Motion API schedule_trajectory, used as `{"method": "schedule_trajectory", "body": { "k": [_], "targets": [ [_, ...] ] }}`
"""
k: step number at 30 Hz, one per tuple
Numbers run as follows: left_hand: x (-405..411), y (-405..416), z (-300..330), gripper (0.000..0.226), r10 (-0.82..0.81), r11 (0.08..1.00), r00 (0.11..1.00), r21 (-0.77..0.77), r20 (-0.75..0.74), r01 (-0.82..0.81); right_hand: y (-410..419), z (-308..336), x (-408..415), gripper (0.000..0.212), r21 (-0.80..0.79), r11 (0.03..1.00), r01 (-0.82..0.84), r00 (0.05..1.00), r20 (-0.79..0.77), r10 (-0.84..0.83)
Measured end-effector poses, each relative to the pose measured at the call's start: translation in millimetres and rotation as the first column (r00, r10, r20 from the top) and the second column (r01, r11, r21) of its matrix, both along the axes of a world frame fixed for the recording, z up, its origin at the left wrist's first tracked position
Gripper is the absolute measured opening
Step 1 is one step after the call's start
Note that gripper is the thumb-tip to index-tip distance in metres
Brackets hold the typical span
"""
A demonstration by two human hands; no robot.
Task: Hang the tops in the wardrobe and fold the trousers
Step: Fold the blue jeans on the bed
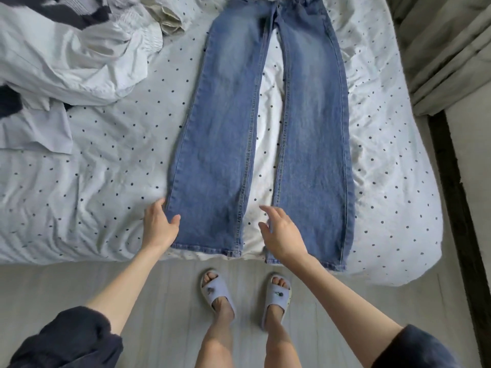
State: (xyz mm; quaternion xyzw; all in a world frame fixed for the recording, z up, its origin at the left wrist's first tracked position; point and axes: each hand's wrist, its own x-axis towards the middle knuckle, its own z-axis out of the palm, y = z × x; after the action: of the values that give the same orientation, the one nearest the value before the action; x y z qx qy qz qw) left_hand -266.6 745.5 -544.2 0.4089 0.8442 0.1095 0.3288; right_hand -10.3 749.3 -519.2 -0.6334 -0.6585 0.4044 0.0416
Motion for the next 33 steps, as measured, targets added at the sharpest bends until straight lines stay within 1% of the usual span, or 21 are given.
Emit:
{"method": "schedule_trajectory", "body": {
  "k": [2, 4, 6, 9, 10, 11, 13, 14, 15, 16, 17, 19, 21, 23, 24, 28, 30, 31, 33],
  "targets": [
    [-17, 9, -10, 0.056, 0.001, 1.0, 0.993, -0.02, 0.115, 0.001, 4, -6, -29, 0.046, 0.043, 0.993, -0.11, 0.994, 0.03, 0.109],
    [-28, 16, -13, 0.046, 0.018, 1.0, 0.974, -0.028, 0.225, -0.012, 7, -13, -54, 0.049, 0.016, 0.982, -0.19, 0.981, 0.053, 0.189],
    [-36, 17, -9, 0.032, 0.008, 1.0, 0.966, -0.019, 0.258, -0.003, 8, -19, -74, 0.051, -0.061, 0.975, -0.213, 0.972, 0.088, 0.218],
    [-42, 10, -5, 0.018, -0.066, 0.997, 0.962, 0.065, 0.265, 0.05, 9, -24, -84, 0.05, -0.184, 0.964, -0.192, 0.97, 0.115, 0.215],
    [-40, 6, 0, 0.016, -0.08, 0.995, 0.955, 0.076, 0.286, 0.061, 10, -23, -84, 0.05, -0.205, 0.964, -0.168, 0.979, 0.08, 0.188],
    [-39, 3, 4, 0.018, -0.1, 0.993, 0.944, 0.098, 0.313, 0.072, 11, -20, -82, 0.049, -0.224, 0.967, -0.124, 0.991, 0.021, 0.132],
    [-30, 2, 19, 0.032, -0.154, 0.985, 0.92, 0.125, 0.36, 0.117, 15, -11, -74, 0.048, -0.278, 0.96, 0.02, 0.991, -0.123, -0.056],
    [-22, 4, 27, 0.042, -0.193, 0.979, 0.904, 0.141, 0.382, 0.149, 18, -7, -69, 0.047, -0.334, 0.935, 0.115, 0.962, -0.198, -0.189],
    [-10, 6, 36, 0.05, -0.244, 0.967, 0.886, 0.171, 0.395, 0.19, 20, -1, -60, 0.045, -0.408, 0.887, 0.214, 0.903, -0.263, -0.339],
    [1, 7, 43, 0.056, -0.286, 0.955, 0.873, 0.19, 0.396, 0.227, 21, 3, -53, 0.043, -0.491, 0.822, 0.289, 0.824, -0.309, -0.475],
    [18, 8, 51, 0.059, -0.332, 0.94, 0.855, 0.217, 0.399, 0.263, 23, 7, -41, 0.04, -0.558, 0.755, 0.344, 0.744, -0.329, -0.582],
    [52, 9, 67, 0.062, -0.395, 0.916, 0.814, 0.256, 0.427, 0.309, 27, 16, -16, 0.034, -0.621, 0.673, 0.401, 0.631, -0.346, -0.695],
    [90, 13, 74, 0.062, -0.418, 0.906, 0.771, 0.28, 0.481, 0.316, 32, 25, 18, 0.032, -0.643, 0.637, 0.425, 0.553, -0.373, -0.745],
    [121, 23, 79, 0.059, -0.419, 0.907, 0.752, 0.271, 0.508, 0.322, 37, 34, 50, 0.035, -0.642, 0.628, 0.44, 0.51, -0.396, -0.763],
    [138, 28, 79, 0.058, -0.44, 0.898, 0.747, 0.275, 0.499, 0.345, 40, 37, 68, 0.036, -0.634, 0.627, 0.452, 0.499, -0.404, -0.767],
    [211, 39, 77, 0.057, -0.56, 0.828, 0.718, 0.285, 0.413, 0.482, 43, 40, 138, 0.035, -0.624, 0.62, 0.476, 0.483, -0.404, -0.777],
    [247, 35, 71, 0.056, -0.605, 0.796, 0.71, 0.256, 0.359, 0.549, 42, 36, 174, 0.035, -0.633, 0.611, 0.475, 0.487, -0.389, -0.782],
    [260, 31, 67, 0.056, -0.624, 0.78, 0.701, 0.231, 0.346, 0.581, 41, 33, 188, 0.035, -0.634, 0.609, 0.477, 0.493, -0.38, -0.782],
    [280, 20, 57, 0.057, -0.671, 0.735, 0.66, 0.186, 0.339, 0.652, 41, 27, 209, 0.035, -0.621, 0.616, 0.485, 0.538, -0.344, -0.77]
  ]
}}
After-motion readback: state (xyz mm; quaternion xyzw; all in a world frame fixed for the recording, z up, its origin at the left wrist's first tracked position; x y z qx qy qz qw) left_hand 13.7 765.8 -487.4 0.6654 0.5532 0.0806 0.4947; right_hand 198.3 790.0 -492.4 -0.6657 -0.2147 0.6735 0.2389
